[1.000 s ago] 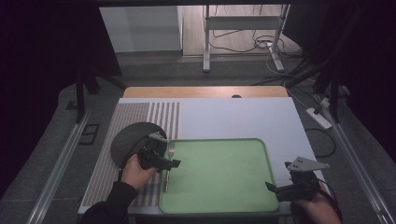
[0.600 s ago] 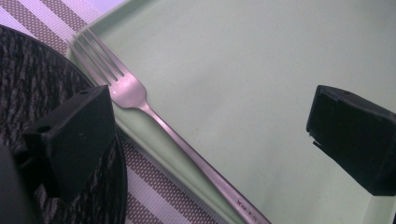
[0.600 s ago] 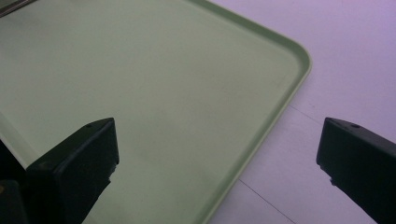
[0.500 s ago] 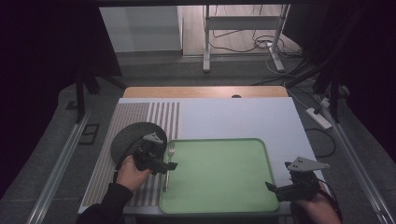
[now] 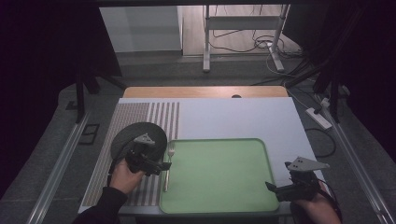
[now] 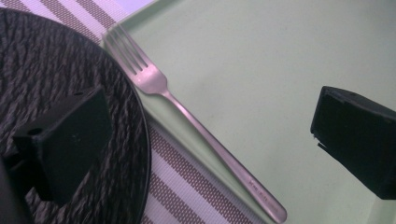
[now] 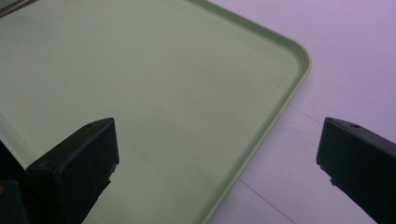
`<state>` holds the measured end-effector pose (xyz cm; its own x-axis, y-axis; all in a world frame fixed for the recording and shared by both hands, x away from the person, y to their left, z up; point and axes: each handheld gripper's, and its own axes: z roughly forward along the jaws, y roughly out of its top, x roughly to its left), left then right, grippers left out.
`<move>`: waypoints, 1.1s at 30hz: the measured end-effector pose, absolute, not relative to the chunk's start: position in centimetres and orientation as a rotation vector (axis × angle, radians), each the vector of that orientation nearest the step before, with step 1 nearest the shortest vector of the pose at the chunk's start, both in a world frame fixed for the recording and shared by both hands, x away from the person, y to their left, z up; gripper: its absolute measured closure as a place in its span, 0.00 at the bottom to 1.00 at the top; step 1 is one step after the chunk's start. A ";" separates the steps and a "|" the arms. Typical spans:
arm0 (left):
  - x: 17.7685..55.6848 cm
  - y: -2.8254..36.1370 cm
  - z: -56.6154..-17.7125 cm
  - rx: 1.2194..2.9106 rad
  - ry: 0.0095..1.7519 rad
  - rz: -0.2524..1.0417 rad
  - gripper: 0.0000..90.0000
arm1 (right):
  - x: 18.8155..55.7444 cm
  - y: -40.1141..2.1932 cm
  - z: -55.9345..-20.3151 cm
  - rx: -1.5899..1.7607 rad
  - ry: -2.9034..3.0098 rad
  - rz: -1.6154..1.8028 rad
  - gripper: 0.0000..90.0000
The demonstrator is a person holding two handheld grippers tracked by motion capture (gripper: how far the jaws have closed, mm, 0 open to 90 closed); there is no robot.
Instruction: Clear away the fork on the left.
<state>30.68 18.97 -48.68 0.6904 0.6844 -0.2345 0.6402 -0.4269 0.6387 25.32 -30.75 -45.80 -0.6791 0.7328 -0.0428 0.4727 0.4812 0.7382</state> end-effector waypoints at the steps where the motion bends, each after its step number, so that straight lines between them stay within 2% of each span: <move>1: 30.6 19.1 -48.7 2.171 1.007 0.083 0.00 | 25.3 -30.7 -45.8 1.012 2.379 1.024 0.00; 14: 29.2 20.1 -48.7 2.183 0.991 0.146 0.00 | 25.3 -30.7 -45.8 1.013 2.379 1.021 0.00; 33: 27.4 22.3 -49.0 2.136 1.047 0.141 0.00 | 25.3 -30.7 -45.8 1.013 2.381 1.014 0.00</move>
<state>27.40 22.34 -49.01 0.6609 0.7202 -0.2109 0.6388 -0.3924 0.6618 25.33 -30.70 -45.79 -0.6779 0.7337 -0.0465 0.4749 0.4853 0.7342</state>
